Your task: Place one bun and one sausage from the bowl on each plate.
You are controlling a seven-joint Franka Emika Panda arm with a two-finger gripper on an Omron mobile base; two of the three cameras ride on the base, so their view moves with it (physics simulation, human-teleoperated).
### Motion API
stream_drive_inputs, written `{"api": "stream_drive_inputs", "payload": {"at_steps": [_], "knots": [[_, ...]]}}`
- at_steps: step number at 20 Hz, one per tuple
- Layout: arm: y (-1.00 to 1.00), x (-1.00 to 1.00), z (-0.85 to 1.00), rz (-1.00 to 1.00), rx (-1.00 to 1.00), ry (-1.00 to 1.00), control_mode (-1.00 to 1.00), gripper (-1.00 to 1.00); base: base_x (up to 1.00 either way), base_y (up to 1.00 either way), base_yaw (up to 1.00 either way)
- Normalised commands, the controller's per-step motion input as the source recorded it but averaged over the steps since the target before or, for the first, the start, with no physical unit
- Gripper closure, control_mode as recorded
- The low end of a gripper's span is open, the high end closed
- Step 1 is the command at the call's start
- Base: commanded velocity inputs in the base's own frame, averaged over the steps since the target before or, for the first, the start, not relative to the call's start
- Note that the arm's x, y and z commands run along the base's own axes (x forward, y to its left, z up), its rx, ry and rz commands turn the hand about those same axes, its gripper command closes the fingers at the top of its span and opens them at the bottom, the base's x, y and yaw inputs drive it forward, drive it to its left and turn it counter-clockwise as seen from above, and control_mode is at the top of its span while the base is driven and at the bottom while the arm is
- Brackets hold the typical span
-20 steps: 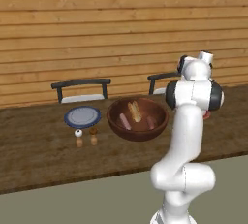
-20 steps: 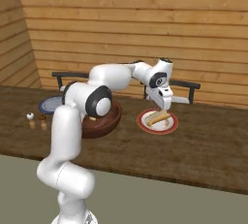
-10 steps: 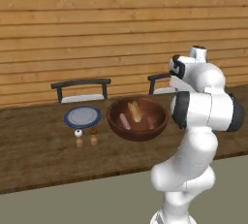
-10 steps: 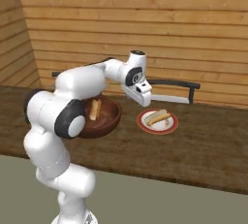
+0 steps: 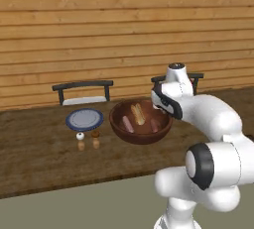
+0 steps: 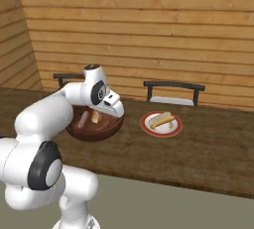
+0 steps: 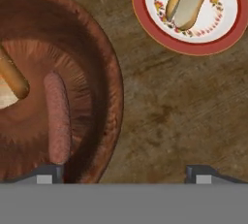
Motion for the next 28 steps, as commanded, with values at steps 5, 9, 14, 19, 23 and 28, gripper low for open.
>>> {"api": "stream_drive_inputs", "payload": {"at_steps": [5,9,14,19,23,28], "knots": [[1.0,0.8,-0.04,0.25,-0.05,0.18,-1.0,-1.0,0.0,0.0,0.0],[0.33,0.52,-0.28,0.04,-0.03,0.18,-1.0,-1.0,0.0,0.0,0.0],[-0.4,0.25,-0.75,0.05,0.0,0.14,-1.0,-1.0,0.0,0.0,0.0],[-0.12,0.0,-0.42,0.01,0.0,0.08,-1.0,-1.0,0.0,0.0,0.0],[0.33,0.0,-0.32,0.01,0.0,0.01,-1.0,-1.0,0.0,0.0,0.0],[0.1,-0.07,-0.73,0.04,-0.07,-0.01,-1.0,1.0,0.0,0.0,0.0]]}}
